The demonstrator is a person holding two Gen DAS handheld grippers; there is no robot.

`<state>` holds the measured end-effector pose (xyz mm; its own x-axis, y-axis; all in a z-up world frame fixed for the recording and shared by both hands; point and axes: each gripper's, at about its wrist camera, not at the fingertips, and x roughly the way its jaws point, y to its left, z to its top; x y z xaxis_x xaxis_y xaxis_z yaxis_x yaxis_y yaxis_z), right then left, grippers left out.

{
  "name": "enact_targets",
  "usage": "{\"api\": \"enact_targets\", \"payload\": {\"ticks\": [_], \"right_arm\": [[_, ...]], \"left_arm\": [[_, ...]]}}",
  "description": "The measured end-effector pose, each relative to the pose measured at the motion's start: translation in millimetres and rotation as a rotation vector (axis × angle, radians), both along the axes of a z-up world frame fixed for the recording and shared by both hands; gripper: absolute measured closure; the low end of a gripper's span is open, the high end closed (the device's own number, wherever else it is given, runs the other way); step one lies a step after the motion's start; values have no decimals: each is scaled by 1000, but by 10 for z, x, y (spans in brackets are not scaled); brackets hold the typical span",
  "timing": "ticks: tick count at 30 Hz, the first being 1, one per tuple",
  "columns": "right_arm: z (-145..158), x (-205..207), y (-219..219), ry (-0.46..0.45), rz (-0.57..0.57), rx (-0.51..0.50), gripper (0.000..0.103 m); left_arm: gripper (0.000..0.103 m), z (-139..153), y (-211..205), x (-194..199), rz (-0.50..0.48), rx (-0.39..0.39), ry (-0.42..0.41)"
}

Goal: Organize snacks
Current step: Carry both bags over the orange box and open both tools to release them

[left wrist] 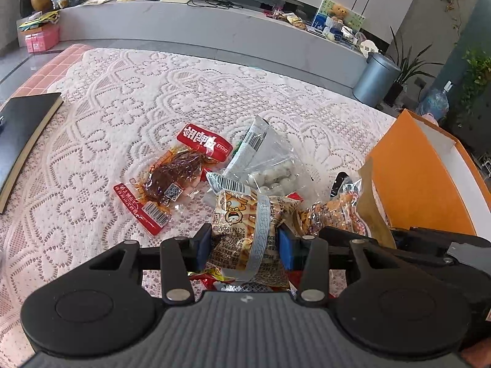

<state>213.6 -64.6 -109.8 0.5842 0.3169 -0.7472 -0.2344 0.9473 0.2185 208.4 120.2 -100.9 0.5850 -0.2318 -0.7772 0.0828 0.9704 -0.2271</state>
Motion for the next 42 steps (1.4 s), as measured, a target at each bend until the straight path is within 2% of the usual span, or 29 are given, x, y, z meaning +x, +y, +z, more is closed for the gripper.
{"api": "enact_targets", "payload": {"ticks": [7,10,15,25,36,42], "right_arm": [[87,-38,24,-25,19,-10,80],[203,-84,32,-52,30,-24,80],[419,-178,-56,-93,17,5,81],[895,-568,-384,-177,-26,89,81],[1364,-1233,-1095,-295,-141,110,81],[1447,-1424,-1690,-298,-235,97,81]], "left_arm": [[57,55,-65,-11,-7,44,-21],[57,126,-59,-32,-1,31,-31],[58,337,-73,-130,4,40,-70],[58,826,-271,-513,-11,5,-149],[58,1258,-950,-862,-173,-33,-236],[58,1350,-1456,-841,-282,-53,-240]]}}
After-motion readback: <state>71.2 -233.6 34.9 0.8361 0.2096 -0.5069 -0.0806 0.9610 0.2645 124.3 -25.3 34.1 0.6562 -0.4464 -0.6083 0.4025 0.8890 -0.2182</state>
